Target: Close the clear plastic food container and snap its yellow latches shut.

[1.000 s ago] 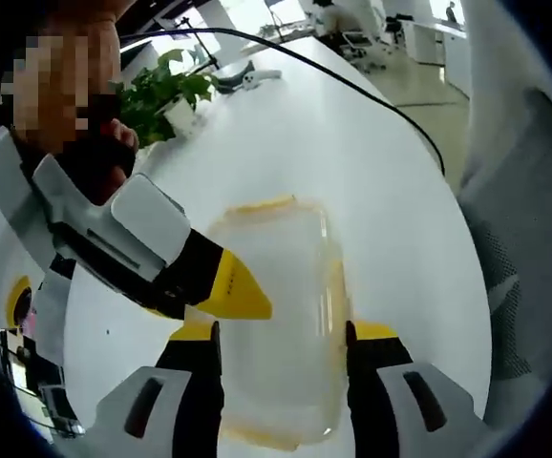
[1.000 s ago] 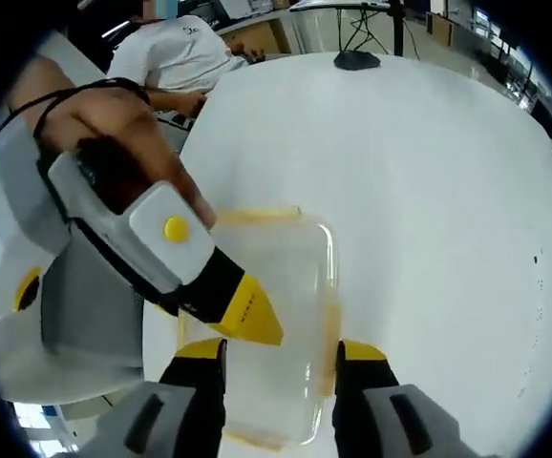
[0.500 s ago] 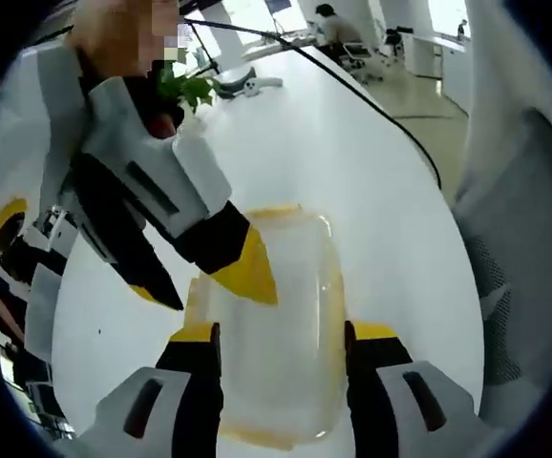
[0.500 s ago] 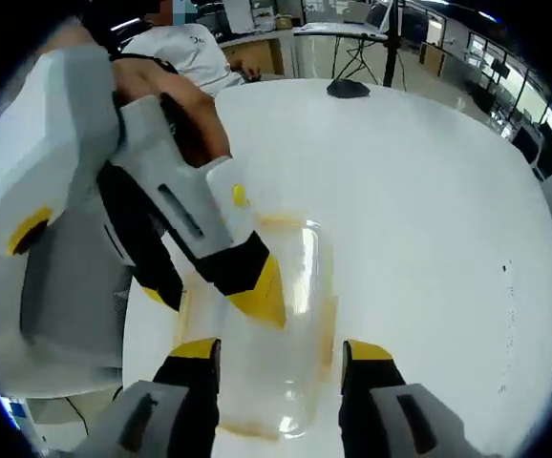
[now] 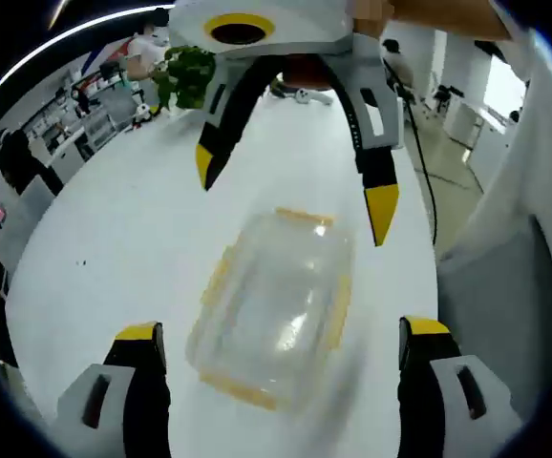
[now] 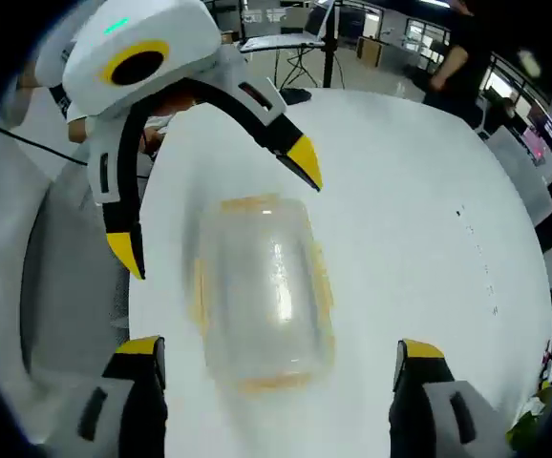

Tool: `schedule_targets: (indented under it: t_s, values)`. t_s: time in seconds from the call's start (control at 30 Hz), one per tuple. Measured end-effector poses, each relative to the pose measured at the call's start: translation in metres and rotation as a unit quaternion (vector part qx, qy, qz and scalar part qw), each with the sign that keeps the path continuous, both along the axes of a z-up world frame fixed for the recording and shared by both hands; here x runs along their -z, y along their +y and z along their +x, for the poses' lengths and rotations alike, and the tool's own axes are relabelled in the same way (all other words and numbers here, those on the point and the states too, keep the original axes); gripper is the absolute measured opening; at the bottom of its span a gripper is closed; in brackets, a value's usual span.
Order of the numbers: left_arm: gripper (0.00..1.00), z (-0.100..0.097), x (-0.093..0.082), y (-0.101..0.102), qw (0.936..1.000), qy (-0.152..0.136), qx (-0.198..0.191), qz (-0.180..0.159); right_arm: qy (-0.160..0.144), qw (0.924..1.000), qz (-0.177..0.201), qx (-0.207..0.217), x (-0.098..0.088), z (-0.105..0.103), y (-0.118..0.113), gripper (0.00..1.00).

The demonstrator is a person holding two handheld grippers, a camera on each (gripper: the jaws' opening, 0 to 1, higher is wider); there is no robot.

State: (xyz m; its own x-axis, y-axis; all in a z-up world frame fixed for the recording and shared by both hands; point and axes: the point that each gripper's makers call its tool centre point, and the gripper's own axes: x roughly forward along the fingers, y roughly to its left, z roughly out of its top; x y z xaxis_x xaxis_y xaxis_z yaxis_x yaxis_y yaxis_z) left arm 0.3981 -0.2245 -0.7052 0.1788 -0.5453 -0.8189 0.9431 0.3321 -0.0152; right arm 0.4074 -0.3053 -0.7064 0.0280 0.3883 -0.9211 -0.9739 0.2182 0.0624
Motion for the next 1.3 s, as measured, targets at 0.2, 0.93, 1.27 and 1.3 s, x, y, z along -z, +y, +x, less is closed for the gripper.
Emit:
schedule_targets:
  t_s: [0.2,0.93,1.27,1.3]
  values:
    - [0.99,0.001,0.0,0.011,0.9996,-0.019,-0.01,0.017,-0.007,0.9989,0.03,0.035,0.004,-0.017,-0.009,0.99]
    - [0.95,-0.005,0.024,0.017,0.9895,-0.062,0.122,0.046,-0.083,0.9914,0.087,-0.052,0.017,-0.031,-0.005,0.89]
    - [0.92,0.009,0.047,0.013,0.987,-0.051,0.138,0.065,-0.064,0.9946,0.069,-0.045,0.031,-0.008,0.005,0.79]
    - [0.92,0.009,0.048,0.012,0.987,-0.05,0.137,0.067,-0.06,0.9949,0.068,-0.044,0.032,-0.008,0.006,0.78]
